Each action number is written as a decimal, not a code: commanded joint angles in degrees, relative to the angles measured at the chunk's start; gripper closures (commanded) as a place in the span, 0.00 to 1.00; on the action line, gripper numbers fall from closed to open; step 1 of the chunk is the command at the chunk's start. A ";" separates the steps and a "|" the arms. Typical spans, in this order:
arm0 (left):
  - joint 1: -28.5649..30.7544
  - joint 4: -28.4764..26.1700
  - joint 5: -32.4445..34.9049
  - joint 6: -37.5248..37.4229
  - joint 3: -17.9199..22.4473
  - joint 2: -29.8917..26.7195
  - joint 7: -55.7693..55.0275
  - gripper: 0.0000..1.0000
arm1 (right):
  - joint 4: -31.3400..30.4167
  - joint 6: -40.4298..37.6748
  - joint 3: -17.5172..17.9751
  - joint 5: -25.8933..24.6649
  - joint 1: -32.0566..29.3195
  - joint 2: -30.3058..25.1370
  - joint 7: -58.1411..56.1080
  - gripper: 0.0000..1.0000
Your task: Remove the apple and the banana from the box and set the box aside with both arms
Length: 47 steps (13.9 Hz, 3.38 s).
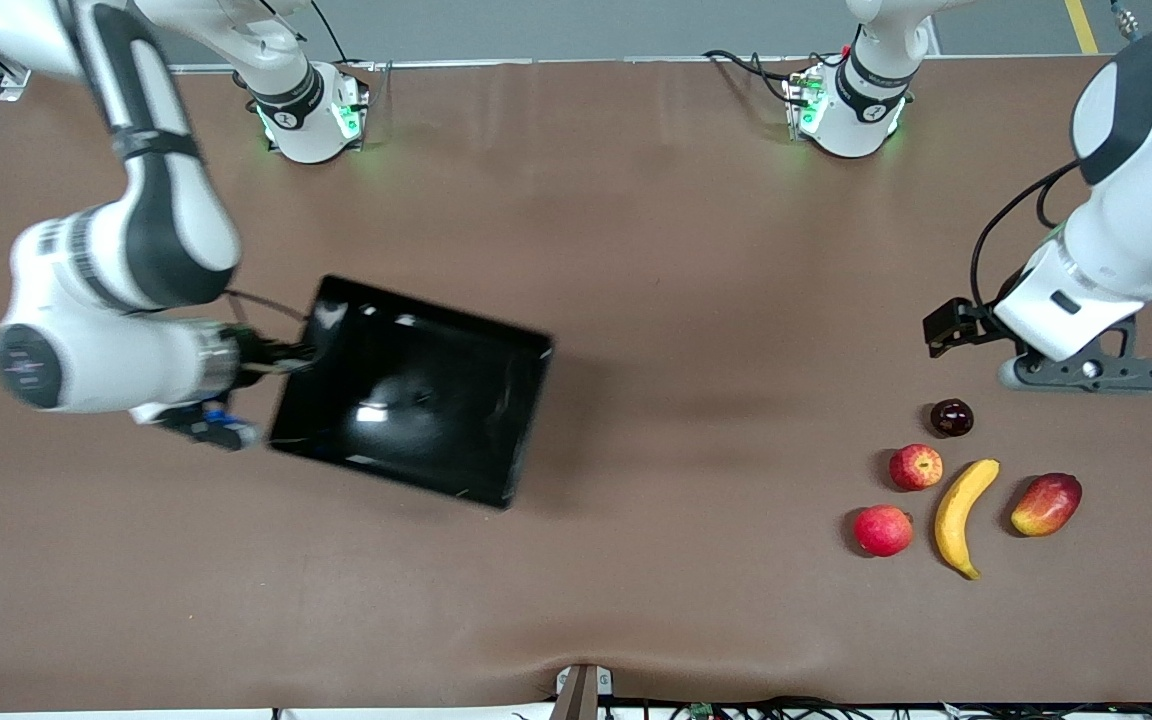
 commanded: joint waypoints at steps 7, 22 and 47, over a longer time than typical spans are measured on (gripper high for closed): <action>-8.81 4.56 -1.31 -7.15 11.17 -4.02 0.81 0.00 | -7.94 10.49 1.04 -3.39 -20.36 1.72 -23.64 1.00; -15.36 1.13 -4.65 -7.25 22.04 -8.51 0.55 0.00 | -10.68 18.34 1.13 -3.04 -29.70 10.95 -45.38 0.00; -15.71 1.66 -6.05 -7.07 21.95 -8.42 0.90 0.00 | 8.18 -13.68 1.04 -6.46 -11.26 -18.01 -13.97 0.00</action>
